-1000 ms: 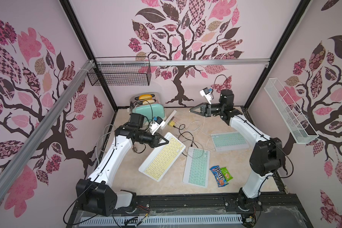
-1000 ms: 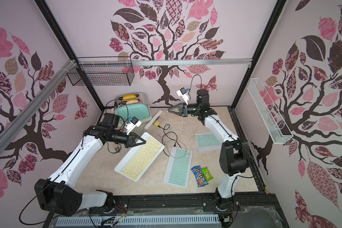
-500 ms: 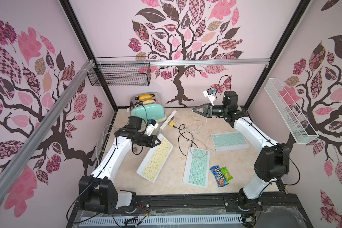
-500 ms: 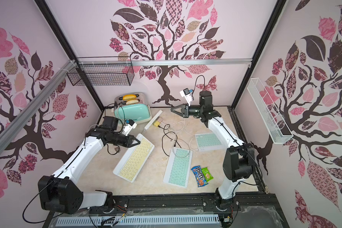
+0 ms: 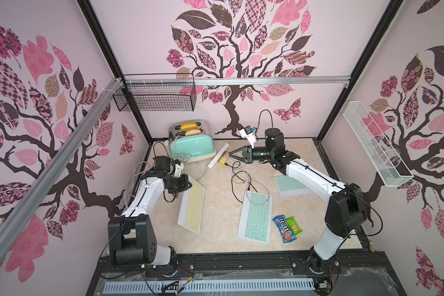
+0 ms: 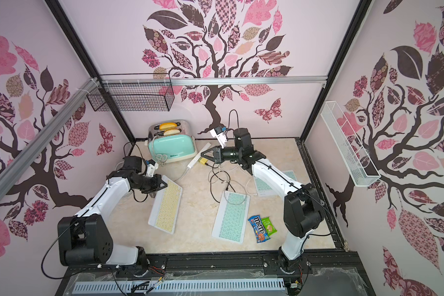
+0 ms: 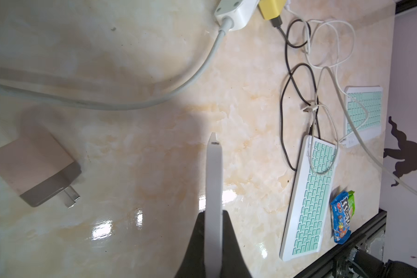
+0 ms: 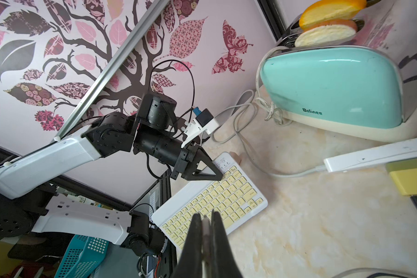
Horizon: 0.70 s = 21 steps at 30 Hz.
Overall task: Unplug the wireless keyboard
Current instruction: Place the keyboard at the center of the board.
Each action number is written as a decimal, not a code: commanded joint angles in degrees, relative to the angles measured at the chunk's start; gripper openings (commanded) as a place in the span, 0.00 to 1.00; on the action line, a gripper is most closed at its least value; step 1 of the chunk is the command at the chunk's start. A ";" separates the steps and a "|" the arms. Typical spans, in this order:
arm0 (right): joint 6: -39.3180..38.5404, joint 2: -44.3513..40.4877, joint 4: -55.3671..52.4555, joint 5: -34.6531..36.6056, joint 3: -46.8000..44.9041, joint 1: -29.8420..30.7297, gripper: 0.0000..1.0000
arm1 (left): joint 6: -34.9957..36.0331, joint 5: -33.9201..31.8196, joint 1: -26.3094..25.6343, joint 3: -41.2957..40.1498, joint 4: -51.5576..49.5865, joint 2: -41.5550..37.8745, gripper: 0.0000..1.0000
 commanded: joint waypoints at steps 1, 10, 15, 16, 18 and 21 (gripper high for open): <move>2.32 0.49 2.17 2.26 0.00 -0.39 0.00 | -3.70 -0.30 0.16 -0.68 2.75 1.92 0.00; 3.47 -0.36 4.32 2.48 -4.34 -0.36 0.00 | -1.50 -4.64 0.52 -2.54 2.27 5.59 0.00; 3.38 -0.32 4.43 2.15 -4.44 -0.35 0.00 | -0.23 -8.01 0.59 -1.67 0.62 7.76 0.19; 3.36 -0.34 4.38 2.12 -4.46 -0.33 0.00 | -0.11 -8.04 0.65 -1.59 0.67 8.23 0.20; 3.38 -0.32 4.28 2.18 -4.64 -0.35 0.00 | 0.06 -8.13 0.68 -1.33 0.76 9.32 0.23; 3.34 -0.56 4.62 2.27 -5.45 -0.34 0.00 | 0.21 -9.26 0.83 -0.30 0.47 10.59 0.27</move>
